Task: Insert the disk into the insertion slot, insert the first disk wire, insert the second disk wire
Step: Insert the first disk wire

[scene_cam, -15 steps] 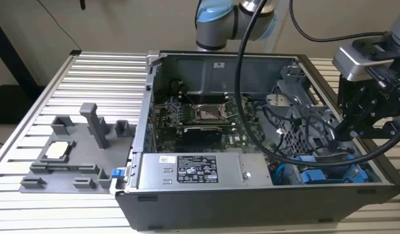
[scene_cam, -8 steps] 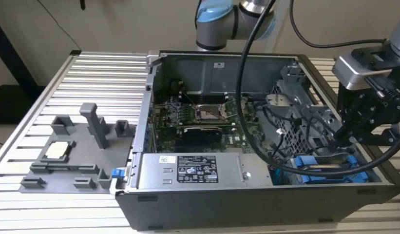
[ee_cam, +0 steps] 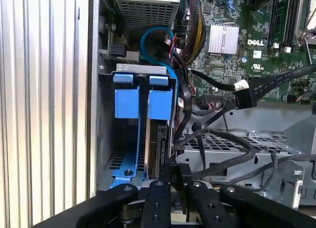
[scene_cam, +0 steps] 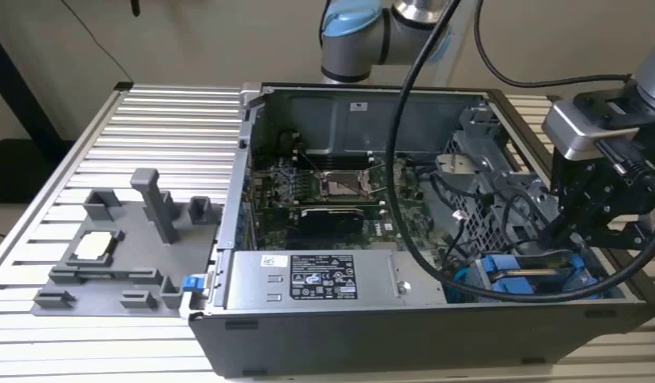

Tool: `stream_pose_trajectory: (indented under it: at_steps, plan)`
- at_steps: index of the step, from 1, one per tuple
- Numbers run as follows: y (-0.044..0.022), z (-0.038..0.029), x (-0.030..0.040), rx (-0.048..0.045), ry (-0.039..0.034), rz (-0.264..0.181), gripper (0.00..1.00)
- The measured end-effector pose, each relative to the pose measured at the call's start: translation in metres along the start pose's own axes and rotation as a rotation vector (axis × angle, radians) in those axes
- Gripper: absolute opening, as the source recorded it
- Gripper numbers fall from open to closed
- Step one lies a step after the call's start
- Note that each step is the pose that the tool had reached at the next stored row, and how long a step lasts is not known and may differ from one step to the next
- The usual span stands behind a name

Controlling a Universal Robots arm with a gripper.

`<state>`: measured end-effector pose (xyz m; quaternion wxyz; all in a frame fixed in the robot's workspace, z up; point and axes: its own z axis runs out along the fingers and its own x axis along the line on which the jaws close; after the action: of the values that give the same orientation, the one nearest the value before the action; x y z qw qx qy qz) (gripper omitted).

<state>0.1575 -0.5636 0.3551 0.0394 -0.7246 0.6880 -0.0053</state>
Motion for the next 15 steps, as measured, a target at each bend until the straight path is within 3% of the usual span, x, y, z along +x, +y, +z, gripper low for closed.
stream_pose_trajectory:
  at_steps: [6, 15]
  plan:
    - [-0.0001, 0.0041, 0.0011, -0.0063, -0.0001, 0.003, 0.2]
    - [-0.0013, 0.01, 0.0036, -0.0059, 0.0013, 0.027, 0.2]
